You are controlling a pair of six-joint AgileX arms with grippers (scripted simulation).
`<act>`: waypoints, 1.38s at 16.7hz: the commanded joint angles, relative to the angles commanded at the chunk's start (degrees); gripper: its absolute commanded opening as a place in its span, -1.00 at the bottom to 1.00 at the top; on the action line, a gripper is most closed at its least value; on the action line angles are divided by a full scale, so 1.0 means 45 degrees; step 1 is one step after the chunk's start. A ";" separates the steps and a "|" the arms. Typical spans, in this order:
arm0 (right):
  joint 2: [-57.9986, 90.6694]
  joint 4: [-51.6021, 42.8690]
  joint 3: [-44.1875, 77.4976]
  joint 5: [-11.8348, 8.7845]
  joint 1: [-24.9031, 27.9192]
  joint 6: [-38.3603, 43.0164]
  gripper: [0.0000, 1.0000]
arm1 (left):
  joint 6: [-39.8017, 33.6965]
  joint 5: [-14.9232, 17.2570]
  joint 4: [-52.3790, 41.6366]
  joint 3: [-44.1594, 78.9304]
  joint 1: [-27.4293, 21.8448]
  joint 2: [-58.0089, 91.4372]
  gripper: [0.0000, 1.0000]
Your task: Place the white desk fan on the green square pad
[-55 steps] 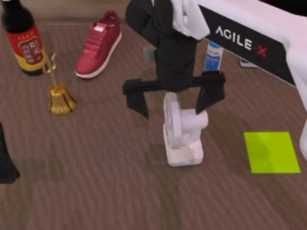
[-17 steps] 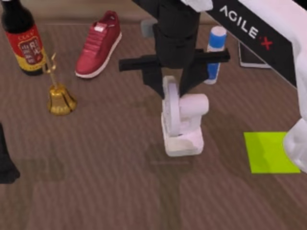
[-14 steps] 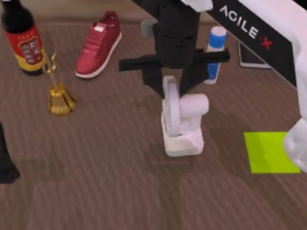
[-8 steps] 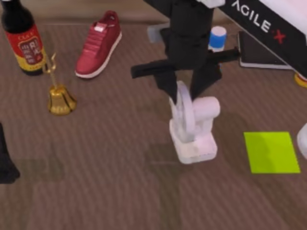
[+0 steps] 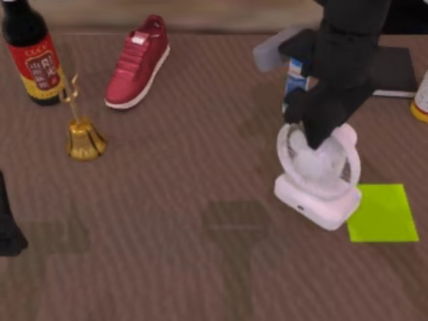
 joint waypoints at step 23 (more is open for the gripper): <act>-0.4629 0.4484 -0.7822 0.1012 -0.3292 -1.3130 -1.00 | 0.0000 0.0000 0.0000 0.0000 0.0000 0.0000 1.00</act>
